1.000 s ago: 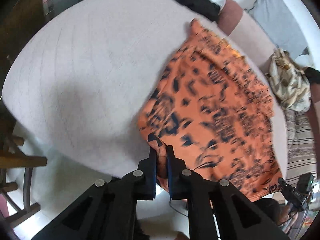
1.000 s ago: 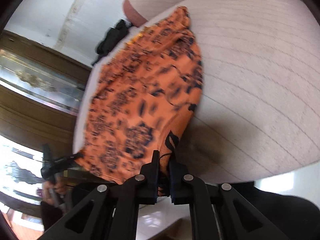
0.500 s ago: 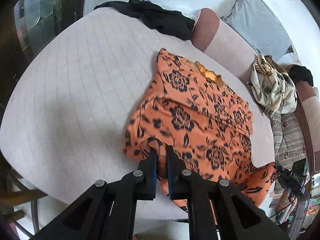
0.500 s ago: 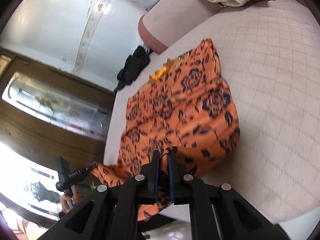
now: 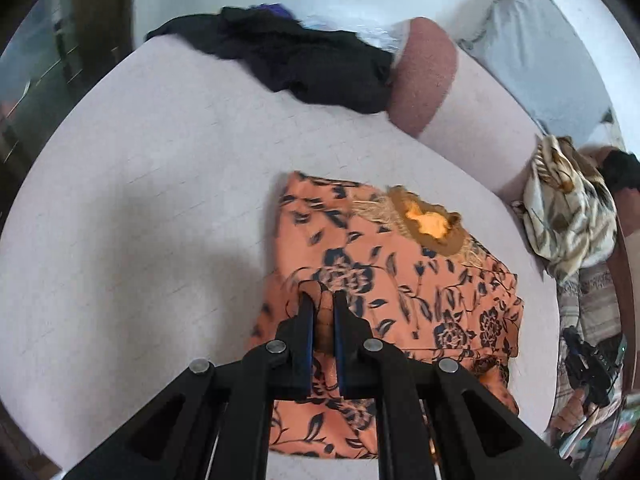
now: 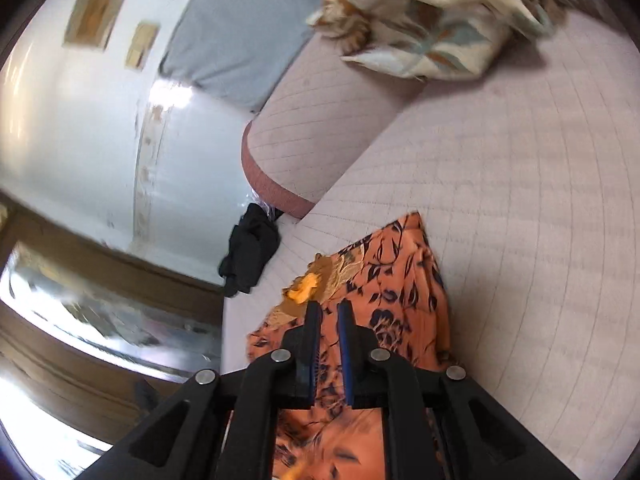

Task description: Fold small clothes

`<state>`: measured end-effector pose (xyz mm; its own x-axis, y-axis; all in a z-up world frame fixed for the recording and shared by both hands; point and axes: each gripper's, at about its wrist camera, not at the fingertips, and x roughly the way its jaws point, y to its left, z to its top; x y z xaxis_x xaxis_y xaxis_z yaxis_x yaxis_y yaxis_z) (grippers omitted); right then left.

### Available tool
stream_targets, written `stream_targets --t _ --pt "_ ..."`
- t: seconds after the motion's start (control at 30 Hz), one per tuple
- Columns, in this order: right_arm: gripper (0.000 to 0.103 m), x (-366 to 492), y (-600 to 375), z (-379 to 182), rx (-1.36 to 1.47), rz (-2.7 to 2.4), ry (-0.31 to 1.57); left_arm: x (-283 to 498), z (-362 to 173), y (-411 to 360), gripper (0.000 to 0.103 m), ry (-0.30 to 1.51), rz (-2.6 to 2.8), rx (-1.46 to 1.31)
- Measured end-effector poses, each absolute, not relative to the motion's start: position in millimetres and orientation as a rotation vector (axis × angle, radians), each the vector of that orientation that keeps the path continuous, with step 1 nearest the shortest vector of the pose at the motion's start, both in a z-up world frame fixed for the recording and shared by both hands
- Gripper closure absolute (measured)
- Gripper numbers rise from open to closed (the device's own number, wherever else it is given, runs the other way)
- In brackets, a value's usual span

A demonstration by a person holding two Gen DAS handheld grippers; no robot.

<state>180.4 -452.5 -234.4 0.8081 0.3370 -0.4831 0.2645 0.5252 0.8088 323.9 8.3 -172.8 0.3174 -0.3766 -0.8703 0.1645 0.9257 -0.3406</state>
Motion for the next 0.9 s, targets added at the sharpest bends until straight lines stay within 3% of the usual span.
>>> stream_targets --t 0.07,0.1,0.17,0.2,0.47,0.57,0.67,0.73,0.8,0.9 --pt "0.091 187 -440 -240 0.963 0.095 0.720 318 -175 7 0.094 1.165 -0.351 -0.188" --pt "0.080 190 -434 -245 0.922 0.102 0.757 315 -176 10 0.094 1.151 -0.342 -0.204" --pt "0.046 197 -419 -260 0.853 0.101 0.829 308 -179 22 0.094 1.130 -0.333 -0.292" --pt "0.024 198 -414 -269 0.859 0.110 0.844 304 -180 28 0.094 1.118 -0.329 -0.335" --pt "0.024 213 -365 -299 0.696 0.157 0.996 283 -184 52 0.094 1.078 -0.277 -0.451" --pt "0.029 224 -349 -314 0.650 0.161 1.075 282 -182 52 0.094 1.079 -0.280 -0.439" --pt "0.047 230 -327 -322 0.506 0.119 1.150 282 -181 50 0.094 1.081 -0.284 -0.423" --pt "0.087 230 -314 -317 0.376 0.084 1.152 281 -181 51 0.094 1.083 -0.287 -0.417" --pt "0.094 227 -314 -313 0.355 0.049 1.142 281 -181 51 0.094 1.087 -0.290 -0.413" --pt "0.095 218 -318 -289 0.319 0.018 1.030 286 -178 54 0.094 1.099 -0.296 -0.412"
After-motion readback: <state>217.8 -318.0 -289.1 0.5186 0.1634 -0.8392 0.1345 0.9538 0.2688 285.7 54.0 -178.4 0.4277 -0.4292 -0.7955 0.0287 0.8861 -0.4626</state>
